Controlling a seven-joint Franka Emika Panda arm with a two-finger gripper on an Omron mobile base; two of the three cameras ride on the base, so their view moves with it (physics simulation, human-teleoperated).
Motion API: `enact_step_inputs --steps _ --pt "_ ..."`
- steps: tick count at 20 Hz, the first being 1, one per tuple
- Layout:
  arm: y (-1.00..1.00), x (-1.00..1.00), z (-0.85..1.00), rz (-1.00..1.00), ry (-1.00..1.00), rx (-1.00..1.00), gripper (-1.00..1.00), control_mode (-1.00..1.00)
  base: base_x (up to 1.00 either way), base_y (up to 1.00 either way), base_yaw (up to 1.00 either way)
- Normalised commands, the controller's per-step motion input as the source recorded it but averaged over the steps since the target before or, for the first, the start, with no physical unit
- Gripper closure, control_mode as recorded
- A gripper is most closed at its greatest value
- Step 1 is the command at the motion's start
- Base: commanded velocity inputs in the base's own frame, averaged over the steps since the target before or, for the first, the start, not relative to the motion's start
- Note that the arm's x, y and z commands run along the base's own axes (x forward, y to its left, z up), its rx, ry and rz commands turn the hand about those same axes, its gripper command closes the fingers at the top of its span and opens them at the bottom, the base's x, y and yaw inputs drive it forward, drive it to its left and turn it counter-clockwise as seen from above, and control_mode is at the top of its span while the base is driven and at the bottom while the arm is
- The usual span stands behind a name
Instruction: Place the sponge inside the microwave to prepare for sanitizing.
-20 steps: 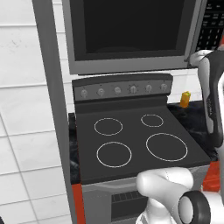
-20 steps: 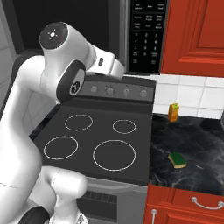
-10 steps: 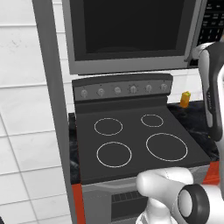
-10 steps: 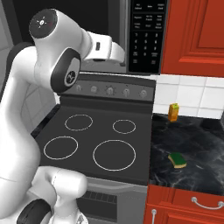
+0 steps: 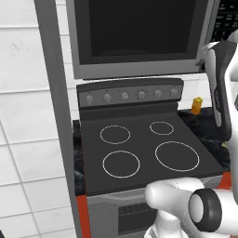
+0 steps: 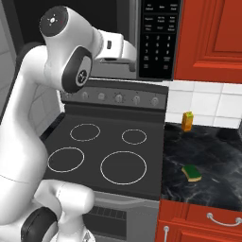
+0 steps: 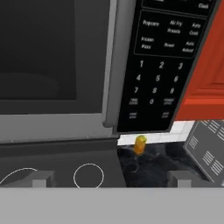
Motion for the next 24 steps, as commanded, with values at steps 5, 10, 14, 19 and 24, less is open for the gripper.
enact_step_inputs --steps 5,10,14,19,24 --pt "0.00 0.61 0.00 0.00 0.00 0.00 -1.00 -1.00 0.00 0.00 0.00" --pt "-0.10 0.54 0.00 0.00 0.00 0.05 -1.00 -1.00 0.00 0.00 0.00" --pt "-0.22 0.27 0.00 0.04 0.00 0.10 -1.00 -1.00 0.00 0.00 0.00" --pt "-0.16 0.24 0.00 0.03 -0.01 0.07 -1.00 -1.00 0.00 0.00 0.00" --pt "0.00 0.23 0.00 0.01 -0.05 0.00 -1.00 -1.00 0.00 0.00 0.00"
